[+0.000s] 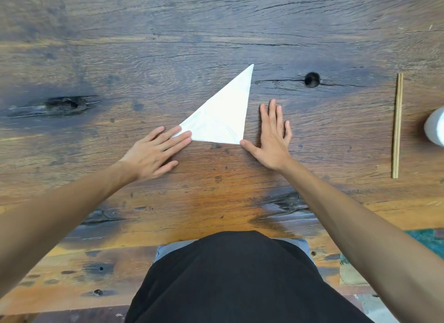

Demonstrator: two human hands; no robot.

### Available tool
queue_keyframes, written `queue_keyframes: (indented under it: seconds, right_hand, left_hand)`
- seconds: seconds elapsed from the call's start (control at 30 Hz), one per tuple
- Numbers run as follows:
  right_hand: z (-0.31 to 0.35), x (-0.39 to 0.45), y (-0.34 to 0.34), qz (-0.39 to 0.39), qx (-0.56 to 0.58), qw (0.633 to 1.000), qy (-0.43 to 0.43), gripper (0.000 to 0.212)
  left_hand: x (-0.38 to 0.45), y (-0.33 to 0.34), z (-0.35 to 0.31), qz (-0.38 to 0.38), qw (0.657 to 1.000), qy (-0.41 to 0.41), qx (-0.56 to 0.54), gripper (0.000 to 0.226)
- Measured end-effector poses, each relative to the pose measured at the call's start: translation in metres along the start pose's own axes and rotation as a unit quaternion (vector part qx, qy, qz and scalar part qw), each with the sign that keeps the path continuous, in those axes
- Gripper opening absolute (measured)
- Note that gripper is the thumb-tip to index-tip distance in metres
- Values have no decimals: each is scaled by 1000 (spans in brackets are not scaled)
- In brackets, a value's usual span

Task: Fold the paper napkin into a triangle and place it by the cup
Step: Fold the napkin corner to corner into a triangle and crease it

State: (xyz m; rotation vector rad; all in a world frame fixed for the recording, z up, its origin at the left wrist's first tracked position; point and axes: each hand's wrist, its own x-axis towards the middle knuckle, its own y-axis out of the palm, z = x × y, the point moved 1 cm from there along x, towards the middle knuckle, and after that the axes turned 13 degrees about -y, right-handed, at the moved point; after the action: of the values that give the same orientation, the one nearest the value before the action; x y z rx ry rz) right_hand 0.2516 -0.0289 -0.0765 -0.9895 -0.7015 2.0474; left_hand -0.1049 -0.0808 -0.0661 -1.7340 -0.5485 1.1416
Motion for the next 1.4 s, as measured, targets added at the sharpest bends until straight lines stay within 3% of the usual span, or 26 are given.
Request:
queue_keyframes:
  seconds: [0.17, 0.3, 0.47, 0.6, 1.0, 1.3, 1.4]
  right_hand:
    - [1, 1, 0, 7, -11, 1000, 2, 108]
    - [2, 2, -1, 10, -19, 1000, 5, 108]
    - [1, 2, -1, 14, -17, 1000, 10, 110]
    - [1, 2, -2, 17, -12, 1000, 6, 110]
    - [2, 3, -2, 19, -16, 1000, 5, 111]
    - [7, 2, -8, 36, -4, 999, 15, 111]
    - [22, 1, -8, 13, -52, 998, 31, 103]
  left_hand:
    - [-17, -3, 2, -13, 999, -47, -17, 65]
    - [4, -23, -44, -85, 978, -163, -100, 61]
    - [72, -46, -131, -87, 893, -338, -284, 69]
    - [86, -34, -154, -31, 828, -470, -305, 80]
    - [78, -21, -138, 11, 786, -539, -303, 131]
    - [78, -19, -141, 2, 762, -567, -313, 136]
    - [78, -16, -140, 3, 762, -568, -312, 137]
